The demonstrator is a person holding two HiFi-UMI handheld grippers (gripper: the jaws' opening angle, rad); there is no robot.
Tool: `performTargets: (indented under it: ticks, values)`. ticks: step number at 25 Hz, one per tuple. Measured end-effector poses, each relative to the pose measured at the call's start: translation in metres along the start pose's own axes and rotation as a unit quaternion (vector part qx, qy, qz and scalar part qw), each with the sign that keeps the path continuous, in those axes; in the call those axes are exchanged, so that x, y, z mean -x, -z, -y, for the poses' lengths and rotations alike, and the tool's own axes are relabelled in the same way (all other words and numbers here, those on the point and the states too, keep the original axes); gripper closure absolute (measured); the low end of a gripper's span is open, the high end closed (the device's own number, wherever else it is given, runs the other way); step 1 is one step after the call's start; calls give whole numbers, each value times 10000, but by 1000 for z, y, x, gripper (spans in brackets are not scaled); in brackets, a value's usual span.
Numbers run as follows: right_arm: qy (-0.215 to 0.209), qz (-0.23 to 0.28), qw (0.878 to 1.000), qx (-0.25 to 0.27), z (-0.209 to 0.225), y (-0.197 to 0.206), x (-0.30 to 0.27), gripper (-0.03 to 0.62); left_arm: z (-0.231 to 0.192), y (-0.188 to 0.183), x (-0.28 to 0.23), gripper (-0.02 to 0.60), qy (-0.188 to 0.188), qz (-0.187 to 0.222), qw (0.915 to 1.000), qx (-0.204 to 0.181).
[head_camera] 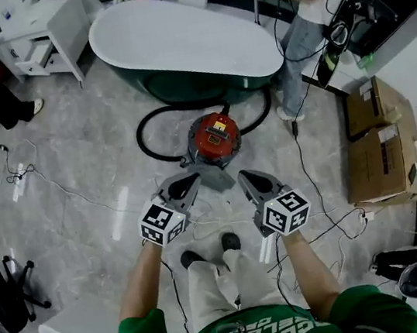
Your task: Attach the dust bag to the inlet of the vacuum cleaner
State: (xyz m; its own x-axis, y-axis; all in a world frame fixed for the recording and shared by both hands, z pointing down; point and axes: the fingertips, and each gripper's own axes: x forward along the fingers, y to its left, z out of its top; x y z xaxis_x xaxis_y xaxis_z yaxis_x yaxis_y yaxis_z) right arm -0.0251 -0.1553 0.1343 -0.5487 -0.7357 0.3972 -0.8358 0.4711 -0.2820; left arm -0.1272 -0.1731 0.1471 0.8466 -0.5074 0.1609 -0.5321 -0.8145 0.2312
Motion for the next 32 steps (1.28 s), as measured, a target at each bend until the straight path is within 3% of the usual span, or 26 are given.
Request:
performTargets:
  ticks: [3,14,28,32]
  values:
    - [25,55,10000,40,-25,-39,23,586,19,-36,18,578,-74,48,9995,297]
    - [248,726,9970,-88,-44,-130,90,586,76,-116,32,578,-239,55,9992,307]
    - [-563,692,9956,287,13,-147,149,586,139,-138,-24,578,-1351,351,9885,581]
    - [-641,823,9942,268,49,-157,166,586,161,-134,-56,578,-1592,196,9863,390]
